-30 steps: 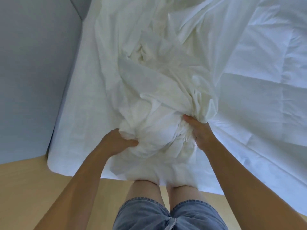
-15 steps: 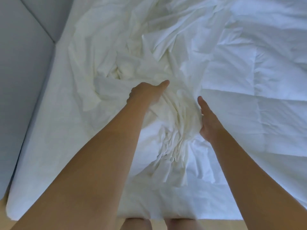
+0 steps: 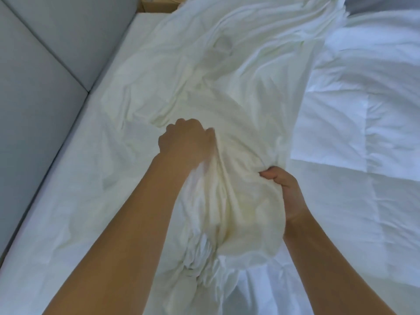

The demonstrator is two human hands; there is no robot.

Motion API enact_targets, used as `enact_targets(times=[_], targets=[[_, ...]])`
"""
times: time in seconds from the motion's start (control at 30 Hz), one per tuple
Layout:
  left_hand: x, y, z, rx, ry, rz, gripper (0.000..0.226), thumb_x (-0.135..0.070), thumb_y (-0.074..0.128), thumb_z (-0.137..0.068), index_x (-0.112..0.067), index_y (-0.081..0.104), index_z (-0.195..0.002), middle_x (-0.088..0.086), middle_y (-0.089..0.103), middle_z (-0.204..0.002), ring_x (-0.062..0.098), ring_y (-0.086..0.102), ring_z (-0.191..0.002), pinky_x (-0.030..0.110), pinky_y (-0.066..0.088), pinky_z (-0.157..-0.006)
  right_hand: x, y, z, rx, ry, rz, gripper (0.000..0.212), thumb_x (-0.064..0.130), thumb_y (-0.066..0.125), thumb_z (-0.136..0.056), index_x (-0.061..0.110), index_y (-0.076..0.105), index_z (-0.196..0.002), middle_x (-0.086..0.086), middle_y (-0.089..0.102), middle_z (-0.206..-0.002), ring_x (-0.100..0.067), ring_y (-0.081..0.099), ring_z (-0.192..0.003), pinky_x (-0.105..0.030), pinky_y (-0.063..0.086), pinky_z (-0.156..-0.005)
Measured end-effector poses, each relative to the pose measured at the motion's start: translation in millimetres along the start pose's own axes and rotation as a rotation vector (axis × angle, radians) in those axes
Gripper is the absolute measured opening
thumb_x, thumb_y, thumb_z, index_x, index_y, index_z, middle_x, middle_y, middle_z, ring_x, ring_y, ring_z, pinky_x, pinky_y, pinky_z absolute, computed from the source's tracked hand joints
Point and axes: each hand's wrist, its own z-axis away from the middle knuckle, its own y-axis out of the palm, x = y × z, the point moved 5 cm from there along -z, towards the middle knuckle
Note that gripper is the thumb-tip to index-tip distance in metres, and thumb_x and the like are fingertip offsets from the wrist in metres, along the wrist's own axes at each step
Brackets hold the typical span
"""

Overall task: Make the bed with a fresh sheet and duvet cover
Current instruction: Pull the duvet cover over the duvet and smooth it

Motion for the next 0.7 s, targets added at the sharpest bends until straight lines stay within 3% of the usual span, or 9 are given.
enact_targets(times=[0.1,0.17,0.2,0.27,0.33,0.47,0.53,0.6,0.7], targets=[[-37.3,20.7,-4.2,0.199,-0.098,0.33,0.065,-0.071,0.031,-0.087,-0.011,0.057,-0.095,0.003,0.06,-0.092,0.027,0.057,-0.09,0.033,0.041,-0.077,-2.3,-15.2,-8.9,0.003,0.071,0.023,0.071,0.017,0.085,-0.021,0.002,0.074,-0.089,-0.016,0.068,-0.09,-0.03,0.068,-0.08,-0.038,0.057,-0.071],[-57.5,49.4,-1.1,0.373,-0.11,0.381,0.06,-0.054,0.05,-0.089,-0.009,0.05,-0.13,0.008,0.058,-0.123,0.028,0.056,-0.109,0.034,0.044,-0.089,-3.8,-18.8,-13.0,-0.007,0.077,0.06,0.069,0.021,0.086,-0.034,0.003,0.073,-0.099,-0.017,0.068,-0.1,-0.031,0.067,-0.091,-0.039,0.055,-0.081],[-61.9,60.0,-0.4,0.4,-0.114,0.346,0.055,-0.036,0.056,-0.09,-0.006,0.045,-0.135,0.011,0.054,-0.131,0.028,0.054,-0.115,0.032,0.043,-0.092,-2.8,-18.0,-13.0,-0.002,0.065,0.075,0.063,0.024,0.084,-0.047,0.004,0.071,-0.106,-0.017,0.068,-0.106,-0.03,0.066,-0.097,-0.04,0.054,-0.084],[-71.7,64.8,-1.3,0.323,-0.087,0.409,0.04,-0.013,0.052,-0.089,0.0,0.049,-0.127,0.015,0.055,-0.125,0.03,0.054,-0.111,0.029,0.044,-0.086,4.9,-19.2,-14.6,0.006,0.011,0.096,0.061,0.037,0.076,-0.069,0.009,0.063,-0.121,-0.014,0.066,-0.116,-0.027,0.064,-0.108,-0.038,0.052,-0.087],[-96.5,53.2,5.5,0.249,0.053,0.597,0.026,-0.011,0.048,-0.09,0.002,0.057,-0.111,0.015,0.061,-0.104,0.03,0.058,-0.096,0.028,0.044,-0.072,22.4,-21.5,-16.8,-0.008,-0.088,0.021,0.075,0.051,0.08,-0.063,0.015,0.062,-0.125,-0.011,0.066,-0.118,-0.024,0.064,-0.109,-0.037,0.052,-0.086],[-144.3,42.3,35.8,0.484,0.294,0.65,0.009,-0.014,0.049,-0.092,-0.014,0.058,-0.09,0.004,0.063,-0.079,0.019,0.061,-0.071,0.025,0.048,-0.062,64.2,-14.8,-7.1,0.127,-0.289,-0.212,0.048,0.04,0.084,-0.055,0.014,0.076,-0.094,-0.007,0.072,-0.093,-0.02,0.07,-0.089,-0.035,0.057,-0.075],[-142.8,35.2,32.1,0.455,0.275,0.549,0.004,-0.012,0.052,-0.089,-0.014,0.055,-0.087,0.006,0.063,-0.082,0.02,0.062,-0.073,0.029,0.051,-0.067,67.4,-18.8,-0.2,0.106,-0.256,-0.15,0.035,0.025,0.087,-0.051,0.011,0.077,-0.081,-0.007,0.072,-0.081,-0.019,0.071,-0.077,-0.032,0.057,-0.068],[-127.5,29.5,17.2,0.287,0.196,0.508,0.018,-0.024,0.054,-0.087,-0.011,0.058,-0.099,0.006,0.065,-0.095,0.024,0.066,-0.084,0.032,0.053,-0.073,65.1,-32.2,5.0,-0.027,-0.226,-0.053,0.008,0.018,0.069,-0.062,0.012,0.075,-0.062,-0.004,0.067,-0.063,-0.017,0.067,-0.059,-0.025,0.055,-0.056],[-79.1,39.4,-3.4,0.042,-0.05,0.2,0.069,-0.057,0.053,-0.084,-0.009,0.042,-0.133,0.007,0.053,-0.125,0.028,0.053,-0.116,0.035,0.042,-0.09,59.0,-57.8,8.5,-0.184,-0.242,-0.045,0.047,0.01,0.044,-0.084,0.015,0.062,-0.041,0.0,0.052,-0.042,-0.014,0.055,-0.04,-0.017,0.046,-0.044]])
